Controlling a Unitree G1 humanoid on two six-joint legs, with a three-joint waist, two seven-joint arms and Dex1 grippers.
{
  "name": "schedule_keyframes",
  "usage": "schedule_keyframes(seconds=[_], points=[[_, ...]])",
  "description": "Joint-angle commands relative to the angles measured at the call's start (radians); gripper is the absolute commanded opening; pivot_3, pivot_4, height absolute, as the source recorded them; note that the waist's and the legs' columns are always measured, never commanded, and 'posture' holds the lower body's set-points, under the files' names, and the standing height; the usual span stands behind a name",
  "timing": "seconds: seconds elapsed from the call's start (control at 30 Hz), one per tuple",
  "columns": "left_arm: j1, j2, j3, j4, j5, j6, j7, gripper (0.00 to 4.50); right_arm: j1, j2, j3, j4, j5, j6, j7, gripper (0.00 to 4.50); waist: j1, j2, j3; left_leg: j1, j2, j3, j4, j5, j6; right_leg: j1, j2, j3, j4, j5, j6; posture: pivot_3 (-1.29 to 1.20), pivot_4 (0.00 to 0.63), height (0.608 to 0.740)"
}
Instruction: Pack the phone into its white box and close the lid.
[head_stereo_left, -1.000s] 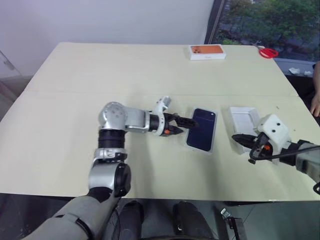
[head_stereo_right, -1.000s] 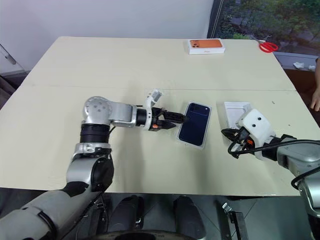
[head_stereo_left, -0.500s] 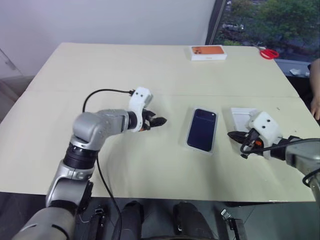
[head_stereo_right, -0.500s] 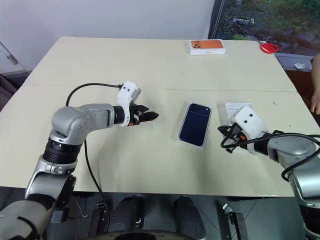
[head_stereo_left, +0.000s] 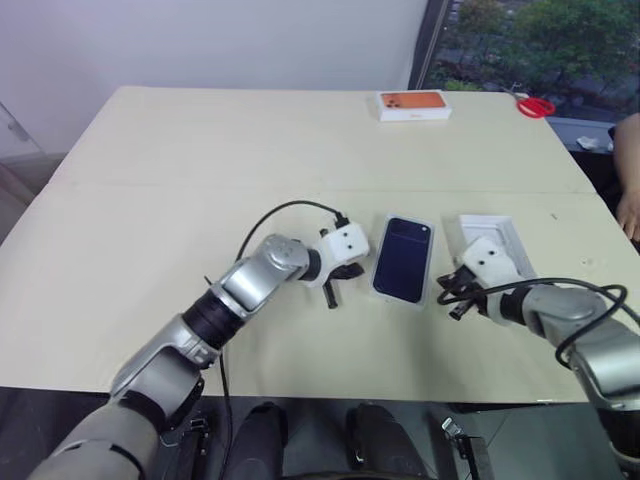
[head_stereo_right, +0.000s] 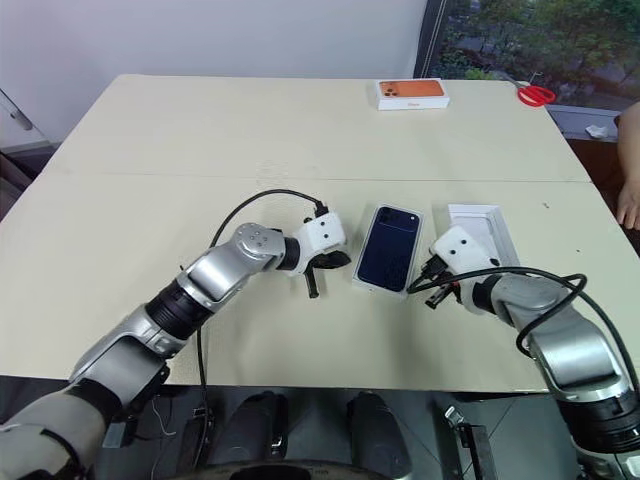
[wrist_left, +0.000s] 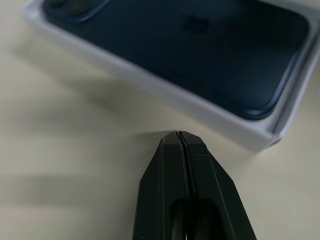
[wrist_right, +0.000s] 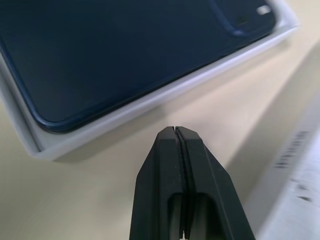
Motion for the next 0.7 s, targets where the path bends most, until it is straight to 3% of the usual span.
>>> schedule_keyframes(seconds=[0.03,0.37,0.7], points=[[-0.013,-0.032,0.018,0.004,0.011,-0.012,-0.044,0.04,-0.029,0.010,0.009,-0.022,-0.016,0.014,-0.023,0.00,0.000,0.000,0.000,0.000,0.000,0.000,0.000,0.000,0.000,0.000,0.000,0.000,0.000,0.000,0.000,0.00,0.150,0.726],[-0.001,-0.080,0.007,-0.027,0.031,0.037,-0.124,0.04,-0.037,-0.009,0.028,-0.050,0.002,0.044,0.018,0.00,0.002,0.000,0.000,0.000,0.000,0.000,0.001,0.000,0.000,0.001,0.000,0.000,0.000,0.000,0.000,0.00,0.150,0.726],[0.022,-0.107,-0.025,-0.127,0.020,0.119,-0.190,0.04,0.076,-0.130,-0.045,-0.142,0.050,0.013,0.154,0.00,0.001,0.001,0.000,0.000,0.000,-0.001,0.001,0.000,0.001,0.001,0.000,0.000,0.000,0.000,0.000,0.00,0.150,0.726]])
